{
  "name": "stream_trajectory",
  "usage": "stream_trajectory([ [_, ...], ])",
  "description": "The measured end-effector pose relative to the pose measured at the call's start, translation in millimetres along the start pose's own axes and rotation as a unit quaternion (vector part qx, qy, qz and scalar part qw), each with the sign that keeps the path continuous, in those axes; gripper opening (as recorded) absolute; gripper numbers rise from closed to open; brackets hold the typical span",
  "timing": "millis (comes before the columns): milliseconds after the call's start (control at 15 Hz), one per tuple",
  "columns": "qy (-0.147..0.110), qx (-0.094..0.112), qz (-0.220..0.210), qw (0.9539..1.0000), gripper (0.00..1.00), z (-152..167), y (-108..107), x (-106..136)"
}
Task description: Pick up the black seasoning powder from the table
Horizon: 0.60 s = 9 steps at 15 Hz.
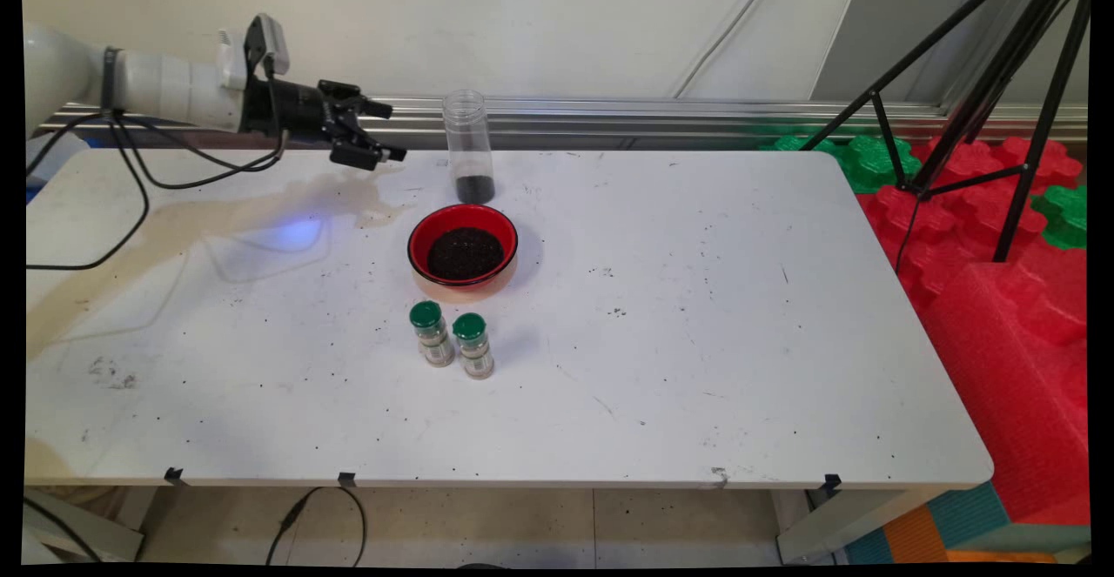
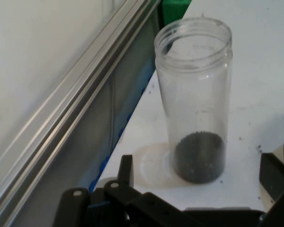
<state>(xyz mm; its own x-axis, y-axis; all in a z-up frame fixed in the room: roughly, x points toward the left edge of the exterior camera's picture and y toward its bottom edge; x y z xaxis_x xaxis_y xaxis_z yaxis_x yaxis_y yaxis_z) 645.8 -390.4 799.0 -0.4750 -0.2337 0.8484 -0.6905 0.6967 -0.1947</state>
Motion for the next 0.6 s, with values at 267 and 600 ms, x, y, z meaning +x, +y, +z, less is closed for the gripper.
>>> stream_trajectory([
  [267,0.024,-0.028,0.028,0.9989,1.0,24,-17,-6],
  [600,0.045,-0.058,0.048,0.9961,1.0,45,-31,-13],
])
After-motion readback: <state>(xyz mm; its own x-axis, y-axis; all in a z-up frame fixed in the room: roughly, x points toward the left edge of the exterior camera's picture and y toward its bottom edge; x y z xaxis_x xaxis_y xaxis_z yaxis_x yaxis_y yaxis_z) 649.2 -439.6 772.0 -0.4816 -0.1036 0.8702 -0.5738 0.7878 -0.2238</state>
